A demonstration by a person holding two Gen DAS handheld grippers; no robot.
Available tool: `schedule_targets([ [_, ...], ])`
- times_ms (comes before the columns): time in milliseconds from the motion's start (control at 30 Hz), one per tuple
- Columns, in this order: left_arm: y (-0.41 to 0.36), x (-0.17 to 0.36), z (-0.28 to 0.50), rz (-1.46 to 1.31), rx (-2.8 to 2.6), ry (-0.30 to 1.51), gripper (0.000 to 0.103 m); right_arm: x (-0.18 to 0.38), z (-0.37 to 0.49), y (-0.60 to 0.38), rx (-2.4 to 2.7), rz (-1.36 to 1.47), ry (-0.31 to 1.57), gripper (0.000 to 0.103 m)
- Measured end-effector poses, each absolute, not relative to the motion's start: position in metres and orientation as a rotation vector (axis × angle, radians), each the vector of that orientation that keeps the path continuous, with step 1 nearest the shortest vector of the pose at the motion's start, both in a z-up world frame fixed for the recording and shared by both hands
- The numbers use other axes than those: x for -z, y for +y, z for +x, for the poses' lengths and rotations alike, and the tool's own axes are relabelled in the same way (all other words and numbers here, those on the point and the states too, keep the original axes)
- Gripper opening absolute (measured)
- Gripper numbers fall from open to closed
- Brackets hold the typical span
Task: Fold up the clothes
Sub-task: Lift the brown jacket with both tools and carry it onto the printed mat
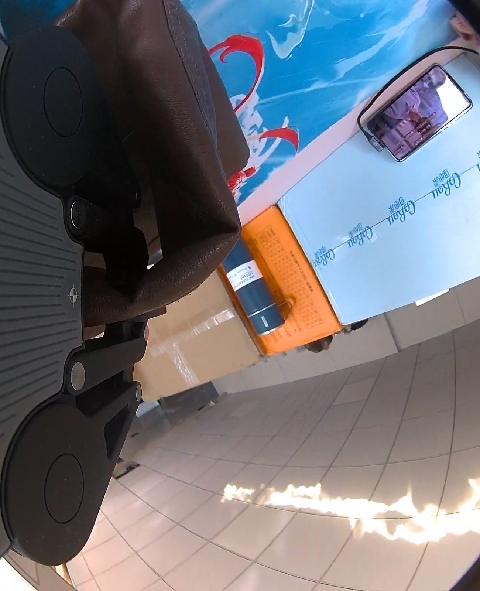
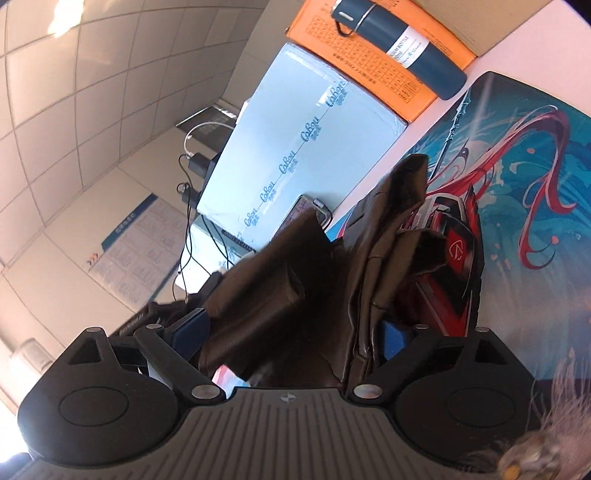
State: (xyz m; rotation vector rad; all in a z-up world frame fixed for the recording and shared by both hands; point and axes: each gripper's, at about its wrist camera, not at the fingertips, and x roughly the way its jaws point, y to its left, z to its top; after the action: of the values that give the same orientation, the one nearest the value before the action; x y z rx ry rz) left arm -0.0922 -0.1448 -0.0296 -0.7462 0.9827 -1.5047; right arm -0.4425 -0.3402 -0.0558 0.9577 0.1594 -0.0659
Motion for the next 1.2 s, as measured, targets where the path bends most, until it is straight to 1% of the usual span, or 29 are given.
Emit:
schedule_targets([
  [100, -0.151, 0.025, -0.097, -0.697, 1.556, 0.994, 0.010, 0.051, -0.437, -0.326, 0.145, 0.854, 0.221, 0.093],
  [167, -0.157, 0.026, -0.106, -0.608, 1.589, 1.010, 0.015, 0.043, -0.422, -0.316, 0.224, 0.752, 0.282, 0.093],
  [200, -0.158, 0.027, -0.108, -0.564, 1.596, 1.017, 0.020, 0.040, -0.415, -0.310, 0.263, 0.702, 0.308, 0.093],
  [233, -0.156, 0.026, -0.110, -0.518, 1.606, 1.003, 0.028, 0.039, -0.409, -0.305, 0.287, 0.662, 0.327, 0.093],
  [267, -0.153, 0.025, -0.112, -0.471, 1.617, 0.988, 0.034, 0.039, -0.403, -0.300, 0.309, 0.621, 0.345, 0.093],
  [300, -0.150, 0.024, -0.114, -0.424, 1.628, 0.971, 0.050, 0.041, -0.398, -0.296, 0.330, 0.595, 0.357, 0.093],
  [333, -0.143, 0.022, -0.119, -0.366, 1.654, 0.929, 0.071, 0.043, -0.395, -0.295, 0.345, 0.584, 0.361, 0.093],
  [367, -0.136, 0.019, -0.122, -0.303, 1.673, 0.885, 0.081, 0.044, -0.393, -0.294, 0.355, 0.582, 0.360, 0.092],
  [400, -0.128, 0.017, -0.126, -0.251, 1.685, 0.847, 0.088, 0.045, -0.392, -0.295, 0.360, 0.588, 0.356, 0.092],
  [500, -0.096, 0.007, -0.139, -0.095, 1.777, 0.689, 0.088, 0.044, -0.390, -0.301, 0.384, 0.630, 0.345, 0.092],
  [600, -0.070, -0.005, -0.150, -0.047, 1.851, 0.500, 0.088, 0.044, -0.389, -0.304, 0.397, 0.666, 0.327, 0.092],
  [667, -0.060, -0.014, -0.161, -0.002, 1.768, 0.302, 0.092, 0.044, -0.389, -0.306, 0.402, 0.687, 0.315, 0.092],
  [700, -0.061, -0.017, -0.167, 0.047, 1.697, 0.220, 0.098, 0.044, -0.389, -0.306, 0.406, 0.697, 0.312, 0.092],
  [733, -0.066, -0.019, -0.179, 0.140, 1.587, 0.100, 0.100, 0.044, -0.389, -0.307, 0.410, 0.709, 0.309, 0.092],
  [767, -0.074, -0.017, -0.187, 0.225, 1.513, 0.021, 0.100, 0.044, -0.389, -0.308, 0.413, 0.718, 0.308, 0.092],
  [833, -0.104, -0.005, -0.207, 0.482, 1.375, -0.104, 0.099, 0.043, -0.388, -0.310, 0.427, 0.739, 0.305, 0.092],
  [867, -0.116, 0.004, -0.214, 0.565, 1.375, -0.125, 0.099, 0.043, -0.387, -0.310, 0.441, 0.751, 0.306, 0.091],
  [900, -0.129, 0.012, -0.220, 0.642, 1.399, -0.128, 0.099, 0.043, -0.385, -0.311, 0.459, 0.760, 0.309, 0.090],
  [967, -0.150, 0.024, -0.230, 0.745, 1.436, -0.143, 0.093, 0.043, -0.382, -0.312, 0.478, 0.767, 0.307, 0.088],
  [1000, -0.155, 0.027, -0.233, 0.758, 1.441, -0.156, 0.084, 0.043, -0.380, -0.313, 0.481, 0.770, 0.306, 0.087],
  [1033, -0.161, 0.029, -0.235, 0.769, 1.445, -0.169, 0.070, 0.043, -0.379, -0.313, 0.487, 0.769, 0.308, 0.080],
  [1067, -0.166, 0.030, -0.234, 0.762, 1.443, -0.180, 0.056, 0.043, -0.378, -0.313, 0.503, 0.768, 0.312, 0.067],
  [1100, -0.170, 0.029, -0.231, 0.749, 1.433, -0.167, 0.025, 0.044, -0.378, -0.315, 0.525, 0.765, 0.315, 0.058],
  [1133, -0.174, 0.028, -0.224, 0.712, 1.419, -0.134, 0.007, 0.044, -0.378, -0.316, 0.547, 0.762, 0.317, 0.039],
  [1167, -0.176, 0.025, -0.216, 0.665, 1.412, -0.099, 0.005, 0.043, -0.378, -0.318, 0.563, 0.758, 0.319, 0.025],
  [1200, -0.177, 0.021, -0.207, 0.617, 1.409, -0.066, 0.005, 0.042, -0.379, -0.322, 0.572, 0.755, 0.317, 0.018],
])
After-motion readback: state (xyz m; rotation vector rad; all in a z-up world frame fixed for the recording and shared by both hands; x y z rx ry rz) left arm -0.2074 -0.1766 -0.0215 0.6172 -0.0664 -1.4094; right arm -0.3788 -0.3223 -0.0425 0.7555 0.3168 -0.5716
